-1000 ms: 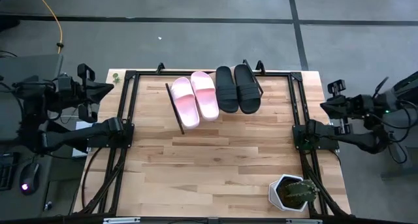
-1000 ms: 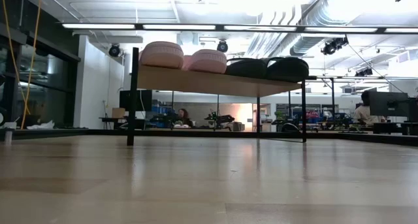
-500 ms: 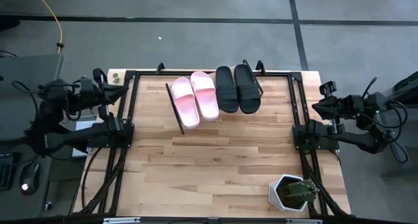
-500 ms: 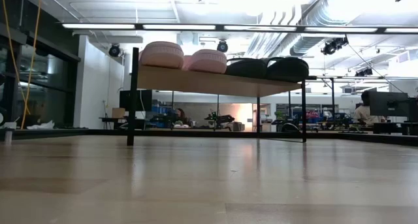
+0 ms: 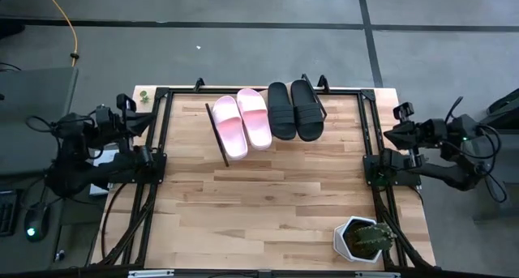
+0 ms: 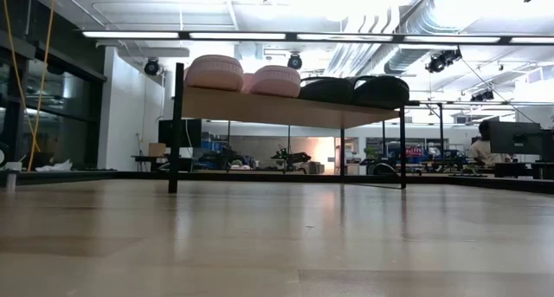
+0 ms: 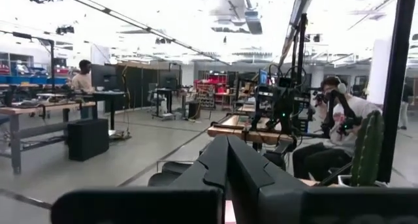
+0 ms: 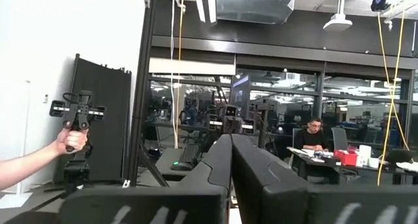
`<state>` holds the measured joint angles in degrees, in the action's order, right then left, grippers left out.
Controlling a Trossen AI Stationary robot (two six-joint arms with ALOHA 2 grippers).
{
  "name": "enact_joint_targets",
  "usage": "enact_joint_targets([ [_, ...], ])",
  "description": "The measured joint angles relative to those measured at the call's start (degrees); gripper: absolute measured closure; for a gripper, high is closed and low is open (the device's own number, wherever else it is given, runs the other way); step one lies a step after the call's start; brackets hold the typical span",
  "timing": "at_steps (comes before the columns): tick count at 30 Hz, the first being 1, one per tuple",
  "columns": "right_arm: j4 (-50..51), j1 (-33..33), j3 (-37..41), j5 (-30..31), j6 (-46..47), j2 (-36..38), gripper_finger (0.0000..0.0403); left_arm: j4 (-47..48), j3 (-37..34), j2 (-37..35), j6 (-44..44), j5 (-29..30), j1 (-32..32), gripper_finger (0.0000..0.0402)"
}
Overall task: Pick and place slides into the shelf
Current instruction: Return to Home Position
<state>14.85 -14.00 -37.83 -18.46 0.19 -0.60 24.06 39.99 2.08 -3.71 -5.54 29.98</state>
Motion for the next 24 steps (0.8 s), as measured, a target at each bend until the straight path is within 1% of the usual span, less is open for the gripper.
enact_joint_targets([
  [4, -2.34, 0.02, 2.51, -0.01, 0.02, 0.00, 0.0403, -0.12, -2.04, -1.76, -0.67, 0.20, 0.00, 0.0401],
  [11, -13.29, 0.02, 9.40, -1.73, 0.80, 0.00, 0.0403, -2.10, -5.91, -1.72, -1.80, 0.03, 0.00, 0.0401],
  [17, -22.68, 0.22, 15.68, -1.97, 1.33, 0.00, 0.0403, -8.41, -10.08, -1.71, -2.17, -0.89, 0.00, 0.0401],
  [24, -33.40, 2.10, 22.45, -2.78, 1.51, -0.01, 0.0403, -12.62, -14.68, -1.72, -3.16, -1.05, 0.00, 0.0402],
])
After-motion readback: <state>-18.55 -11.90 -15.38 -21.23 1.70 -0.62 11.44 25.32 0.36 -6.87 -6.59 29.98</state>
